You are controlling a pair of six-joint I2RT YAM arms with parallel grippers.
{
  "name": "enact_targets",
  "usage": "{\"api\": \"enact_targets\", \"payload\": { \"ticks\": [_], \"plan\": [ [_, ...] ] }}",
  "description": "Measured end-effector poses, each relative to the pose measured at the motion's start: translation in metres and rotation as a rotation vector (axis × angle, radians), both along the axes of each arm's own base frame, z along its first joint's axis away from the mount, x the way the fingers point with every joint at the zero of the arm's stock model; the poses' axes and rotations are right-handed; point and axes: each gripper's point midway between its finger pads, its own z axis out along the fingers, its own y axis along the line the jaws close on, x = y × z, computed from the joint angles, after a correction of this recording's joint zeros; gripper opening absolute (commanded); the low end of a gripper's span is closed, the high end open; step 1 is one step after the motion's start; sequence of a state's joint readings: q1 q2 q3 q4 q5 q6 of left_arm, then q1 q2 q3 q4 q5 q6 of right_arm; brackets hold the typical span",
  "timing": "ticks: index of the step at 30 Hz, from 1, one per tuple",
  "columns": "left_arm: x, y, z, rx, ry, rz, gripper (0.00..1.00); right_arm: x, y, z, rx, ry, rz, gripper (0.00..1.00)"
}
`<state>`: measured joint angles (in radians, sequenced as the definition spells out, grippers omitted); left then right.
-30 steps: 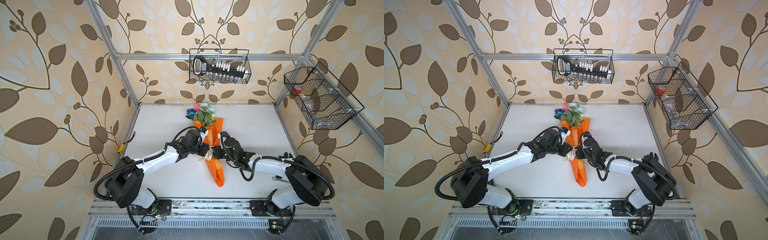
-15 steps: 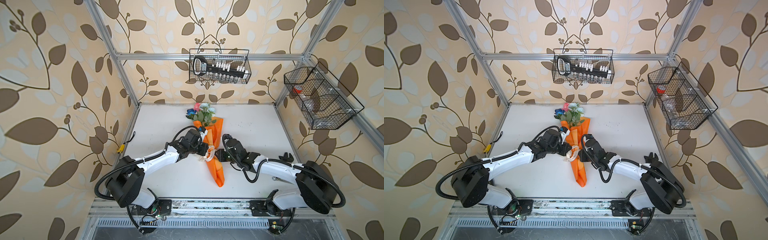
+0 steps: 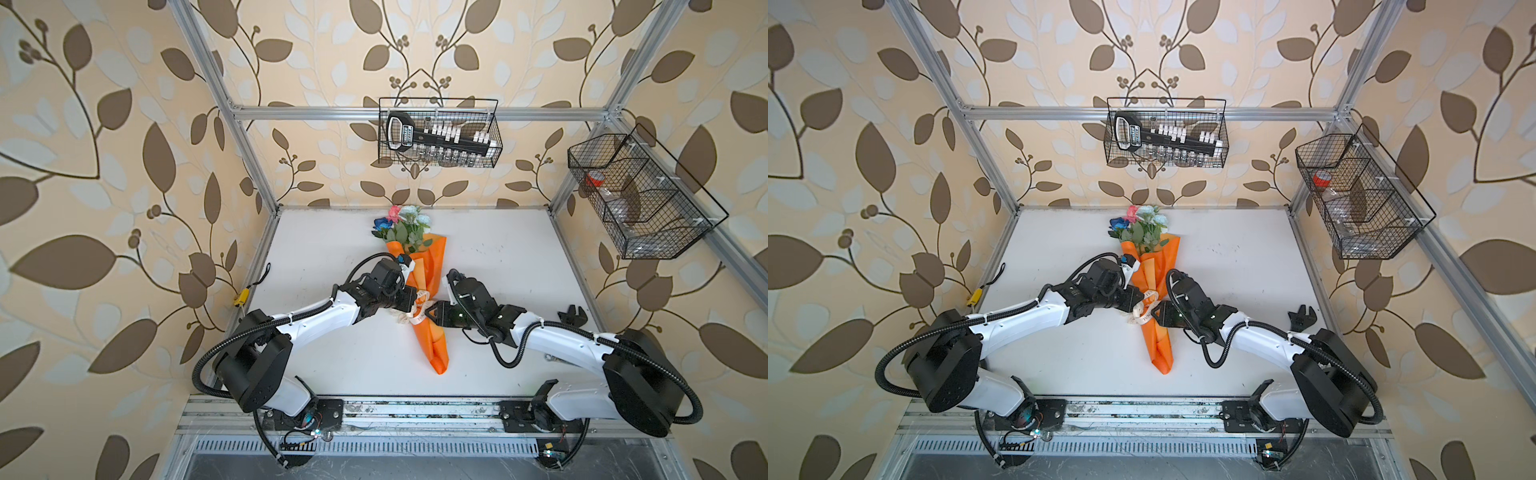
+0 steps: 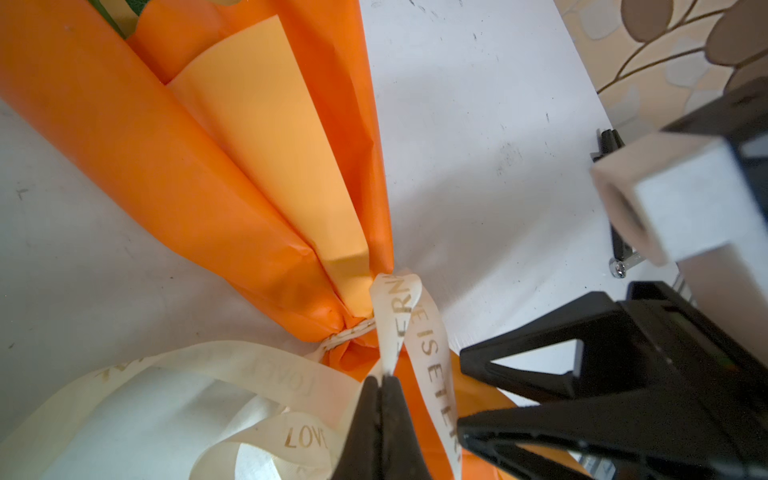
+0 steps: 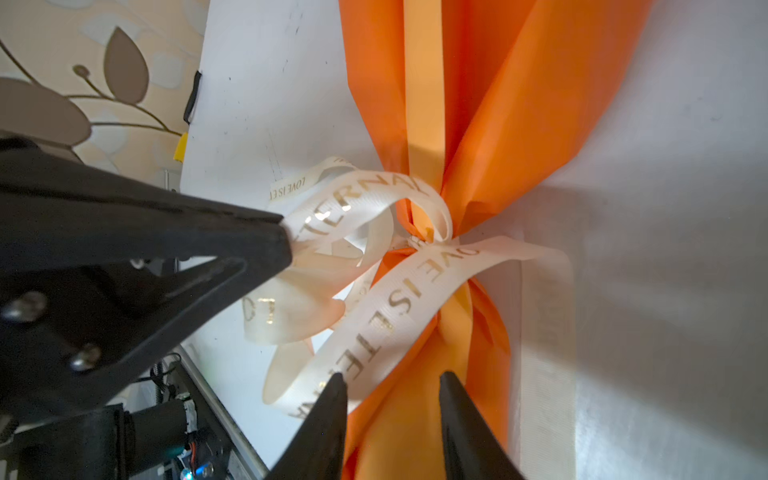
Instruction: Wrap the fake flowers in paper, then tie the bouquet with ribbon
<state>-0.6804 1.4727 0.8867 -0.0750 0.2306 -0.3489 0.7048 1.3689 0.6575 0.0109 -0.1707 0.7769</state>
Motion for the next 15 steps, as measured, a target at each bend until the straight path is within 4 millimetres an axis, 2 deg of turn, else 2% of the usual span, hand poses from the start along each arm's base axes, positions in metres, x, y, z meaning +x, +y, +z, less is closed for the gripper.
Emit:
{"api": "enact_targets", "payload": {
  "ticks": [5, 9, 15],
  "plan": [
    [0.000, 0.000, 0.000, -0.002, -0.002, 0.000, 0.00, 0.004, 0.008, -0.004, 0.013, 0.008, 0.016, 0.46],
    [0.000, 0.000, 0.000, -0.003, -0.002, -0.001, 0.00, 0.013, 0.016, 0.000, 0.020, -0.017, 0.025, 0.40],
    [0.000, -0.001, 0.000, -0.007, -0.002, -0.002, 0.00, 0.022, 0.023, 0.000, 0.025, -0.036, 0.032, 0.39]
  ]
}}
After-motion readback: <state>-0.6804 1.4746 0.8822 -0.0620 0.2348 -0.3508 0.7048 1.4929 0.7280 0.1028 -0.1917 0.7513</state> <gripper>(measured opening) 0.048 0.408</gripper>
